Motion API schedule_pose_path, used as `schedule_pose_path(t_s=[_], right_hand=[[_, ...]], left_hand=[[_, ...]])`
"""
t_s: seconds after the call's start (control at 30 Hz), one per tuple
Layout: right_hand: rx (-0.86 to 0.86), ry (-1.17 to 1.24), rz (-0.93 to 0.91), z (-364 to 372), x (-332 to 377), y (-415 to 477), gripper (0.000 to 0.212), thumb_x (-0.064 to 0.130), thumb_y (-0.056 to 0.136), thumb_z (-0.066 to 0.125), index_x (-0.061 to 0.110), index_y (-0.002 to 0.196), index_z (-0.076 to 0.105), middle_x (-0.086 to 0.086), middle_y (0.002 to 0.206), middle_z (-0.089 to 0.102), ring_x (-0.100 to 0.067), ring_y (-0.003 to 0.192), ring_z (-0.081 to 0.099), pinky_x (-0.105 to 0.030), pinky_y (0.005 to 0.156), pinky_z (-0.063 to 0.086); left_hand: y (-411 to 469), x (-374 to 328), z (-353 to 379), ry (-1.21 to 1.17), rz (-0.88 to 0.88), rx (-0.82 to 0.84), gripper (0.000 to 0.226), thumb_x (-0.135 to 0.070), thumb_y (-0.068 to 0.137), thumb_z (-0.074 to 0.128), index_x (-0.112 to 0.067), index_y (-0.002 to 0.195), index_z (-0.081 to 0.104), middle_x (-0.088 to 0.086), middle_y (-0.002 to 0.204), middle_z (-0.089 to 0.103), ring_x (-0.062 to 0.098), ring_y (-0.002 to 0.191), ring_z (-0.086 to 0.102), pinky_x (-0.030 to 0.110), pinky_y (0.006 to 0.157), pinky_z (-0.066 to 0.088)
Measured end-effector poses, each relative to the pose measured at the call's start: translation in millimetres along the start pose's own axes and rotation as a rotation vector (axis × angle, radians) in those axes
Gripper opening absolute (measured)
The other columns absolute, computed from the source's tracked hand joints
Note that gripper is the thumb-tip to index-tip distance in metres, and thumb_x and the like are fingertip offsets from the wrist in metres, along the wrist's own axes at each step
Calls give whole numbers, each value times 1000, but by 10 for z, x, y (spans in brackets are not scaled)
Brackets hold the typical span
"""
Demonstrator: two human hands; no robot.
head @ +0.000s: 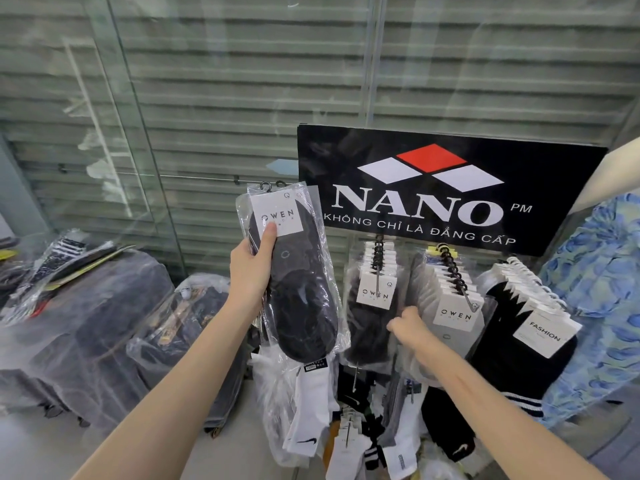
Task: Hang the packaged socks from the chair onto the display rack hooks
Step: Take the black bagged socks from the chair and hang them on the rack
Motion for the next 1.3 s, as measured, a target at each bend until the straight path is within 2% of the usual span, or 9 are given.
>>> schedule_pose_path(t_s=[0.13,0.23,0.33,0.47,0.67,0.87,1.03,1.13,1.3], right_hand=[[-72,-407,-216,-329,372,-231,21,17,94,41,2,105,50,-6,83,54,-16,69,53,-30,62,45],[-397,-321,-541,-394,725,-588,43,52,89,45,15,109,57,2,98,64,-15,83,61,-32,71,50],[-215,-36,-660,-243,1043,-915,70,72,65,57,25,117,49,14,101,56,-3,83,58,-20,67,46],[-249,87,-647,-63,1139,-895,63,49,60,80,25,110,48,13,96,51,-9,91,52,-21,72,40],[-46,402,-575,-70,1121,-723,28,17,80,71,17,101,54,1,95,69,-17,89,67,-38,85,54],[63,643,-518,-91,951,-760,24,5,85,62,13,105,51,-4,95,72,-15,82,70,-32,78,56],[190,529,-624,68,364,-926,32,-4,81,63,12,106,54,7,100,73,-8,92,69,-16,72,54],[230,496,-540,207,-8,-814,32,-7,82,61,12,107,58,5,103,73,-9,97,67,-15,73,52],[157,478,-328,271,-466,-512,35,-14,82,56,15,103,59,-5,108,67,-16,101,64,-21,82,50]], left_hand=[[-24,5,40,-14,-6,40,28,-48,87,61,-21,82,63,-8,73,74,8,69,70,19,58,52],[-79,10,111,3,25,96,28,-46,90,57,-24,74,62,-15,56,69,-2,54,64,11,50,46],[-148,20,225,-17,32,168,27,-44,92,55,-22,81,65,-14,63,72,0,59,68,11,52,48],[-207,-11,321,-81,-12,215,34,-50,88,57,-19,80,68,-8,68,75,4,62,71,14,51,50],[-145,-33,133,-53,-83,270,68,-68,66,60,-4,86,65,0,77,77,14,73,73,24,61,57],[-75,5,-5,-5,3,131,29,-29,89,65,-13,67,53,4,72,68,21,70,63,35,70,48],[72,-138,-155,2,71,-30,22,-29,91,62,-19,72,57,1,72,67,16,67,64,32,66,49],[138,-175,-204,-5,78,-62,16,-29,92,61,-20,80,61,9,90,69,25,86,64,39,80,50],[92,-120,-185,9,72,-42,17,-32,91,61,-21,78,60,-1,83,68,18,82,61,37,81,49]])
Point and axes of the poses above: each hand's wrist, its own y-axis towards the middle knuckle, its own z-axis out of the palm, x = y × z, the point moved 1 cm from there along y, towards the middle knuckle
